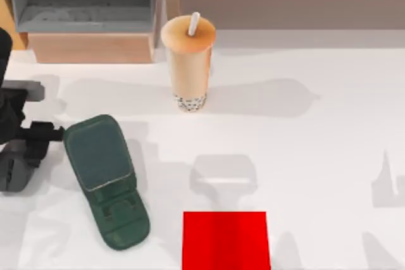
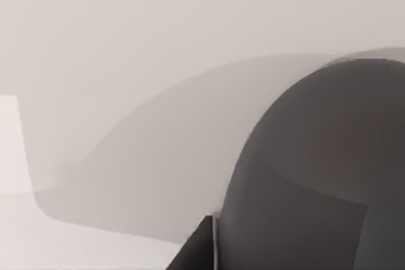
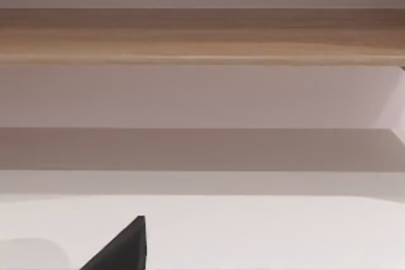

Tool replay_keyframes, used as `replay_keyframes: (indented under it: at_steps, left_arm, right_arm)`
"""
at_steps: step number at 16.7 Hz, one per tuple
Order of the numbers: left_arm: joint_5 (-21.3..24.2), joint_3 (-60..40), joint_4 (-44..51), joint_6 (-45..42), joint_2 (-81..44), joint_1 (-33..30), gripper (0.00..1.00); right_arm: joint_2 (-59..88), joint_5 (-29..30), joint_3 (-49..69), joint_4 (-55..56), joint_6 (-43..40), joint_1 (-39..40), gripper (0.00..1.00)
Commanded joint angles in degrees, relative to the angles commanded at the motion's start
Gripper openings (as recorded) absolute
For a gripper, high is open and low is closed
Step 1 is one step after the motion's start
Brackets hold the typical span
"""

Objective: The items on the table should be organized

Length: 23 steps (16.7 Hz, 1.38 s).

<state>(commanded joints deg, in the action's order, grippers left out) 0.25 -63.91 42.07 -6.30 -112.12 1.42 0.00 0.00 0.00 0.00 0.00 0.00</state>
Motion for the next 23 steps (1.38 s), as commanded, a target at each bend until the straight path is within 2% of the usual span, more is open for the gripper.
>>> replay_keyframes:
  at_steps: [8, 16, 23]
  left_arm:
    - [0.0, -1.6, 1.7, -0.1, 2.1, -0.1, 0.00]
    - [-0.1, -13.1, 20.9, 0.1, 8.1, -0.2, 0.00]
    - [-0.1, -14.6, 22.5, 0.1, 9.3, -0.1, 0.00]
  right_arm:
    - [0.0, 0.0, 0.0, 0.0, 0.0, 0.0, 1.00]
    - [0.0, 0.0, 0.0, 0.0, 0.0, 0.0, 1.00]
    - [0.0, 0.0, 0.0, 0.0, 0.0, 0.0, 1.00]
